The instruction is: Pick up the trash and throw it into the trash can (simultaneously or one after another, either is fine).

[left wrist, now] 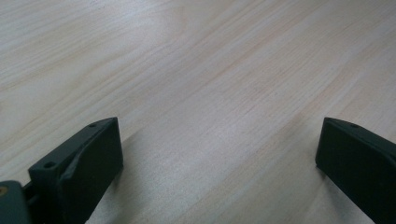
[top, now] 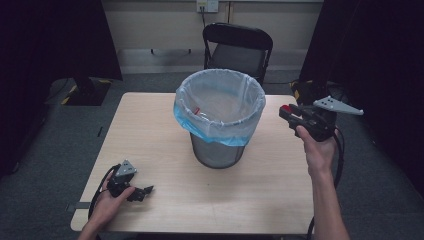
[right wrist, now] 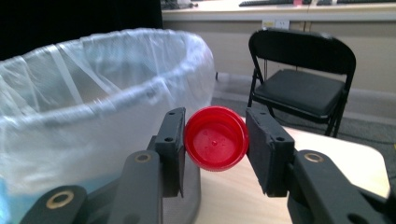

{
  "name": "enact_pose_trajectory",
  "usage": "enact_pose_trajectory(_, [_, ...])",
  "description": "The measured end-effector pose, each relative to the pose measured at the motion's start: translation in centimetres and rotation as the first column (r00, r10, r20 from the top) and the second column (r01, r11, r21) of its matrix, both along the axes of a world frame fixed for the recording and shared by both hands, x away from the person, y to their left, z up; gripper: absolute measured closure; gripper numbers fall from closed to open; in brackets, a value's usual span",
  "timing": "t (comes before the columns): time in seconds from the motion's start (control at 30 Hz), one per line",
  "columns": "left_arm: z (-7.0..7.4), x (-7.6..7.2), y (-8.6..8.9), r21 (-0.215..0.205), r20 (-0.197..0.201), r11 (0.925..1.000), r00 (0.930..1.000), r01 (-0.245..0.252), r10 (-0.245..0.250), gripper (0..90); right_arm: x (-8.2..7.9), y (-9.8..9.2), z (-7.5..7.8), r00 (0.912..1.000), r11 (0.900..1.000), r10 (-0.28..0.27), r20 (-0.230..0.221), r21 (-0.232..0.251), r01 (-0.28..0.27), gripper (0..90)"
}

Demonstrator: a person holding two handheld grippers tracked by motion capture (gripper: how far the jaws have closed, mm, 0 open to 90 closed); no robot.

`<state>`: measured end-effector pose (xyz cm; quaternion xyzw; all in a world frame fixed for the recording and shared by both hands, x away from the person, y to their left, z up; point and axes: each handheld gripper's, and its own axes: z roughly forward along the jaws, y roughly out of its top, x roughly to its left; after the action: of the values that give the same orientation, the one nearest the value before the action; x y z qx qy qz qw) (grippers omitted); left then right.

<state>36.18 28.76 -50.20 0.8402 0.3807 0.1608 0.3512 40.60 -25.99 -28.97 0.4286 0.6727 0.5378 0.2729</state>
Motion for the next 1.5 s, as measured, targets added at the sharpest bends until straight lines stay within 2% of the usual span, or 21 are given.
enact_pose_trajectory(0.3, [0.0,0.0,0.0,0.000,0.000,1.0000,1.0000,0.000,0.000,0.2,-0.3,1.1,2.5,0.9970,0.998,0.054,0.054,0.015,-0.055,59.9])
enact_pose_trajectory(0.47, [0.0,0.0,0.0,0.001,0.000,1.0000,1.0000,0.000,0.000,0.2,-0.2,1.9,3.3,0.9943,0.996,0.078,0.073,0.032,-0.080,59.9])
enact_pose_trajectory(0.57, [0.0,0.0,0.0,-0.001,0.000,1.0000,1.0000,-0.002,0.002,0.3,-0.2,2.8,3.8,0.9895,0.992,0.112,0.091,0.046,-0.116,59.9])
enact_pose_trajectory(0.9, [0.0,-0.1,0.0,0.000,0.000,1.0000,1.0000,-0.004,0.004,0.4,0.4,5.5,5.1,0.9768,0.982,0.178,0.119,0.048,-0.185,59.9])
enact_pose_trajectory(1.23, [0.0,-0.1,0.0,0.001,0.000,1.0000,1.0000,-0.003,0.003,0.3,2.1,7.2,5.0,0.9733,0.975,0.210,0.092,0.057,-0.216,59.9])
enact_pose_trajectory(1.33, [0.0,-0.1,0.0,0.001,0.000,1.0000,1.0000,-0.003,0.003,0.3,2.8,7.9,5.1,0.9738,0.975,0.214,0.076,0.041,-0.218,59.9])
enact_pose_trajectory(1.5, [0.0,-0.1,0.0,0.001,0.000,1.0000,1.0000,-0.003,0.003,0.3,4.3,9.3,5.3,0.9682,0.969,0.245,0.049,0.016,-0.246,59.8])
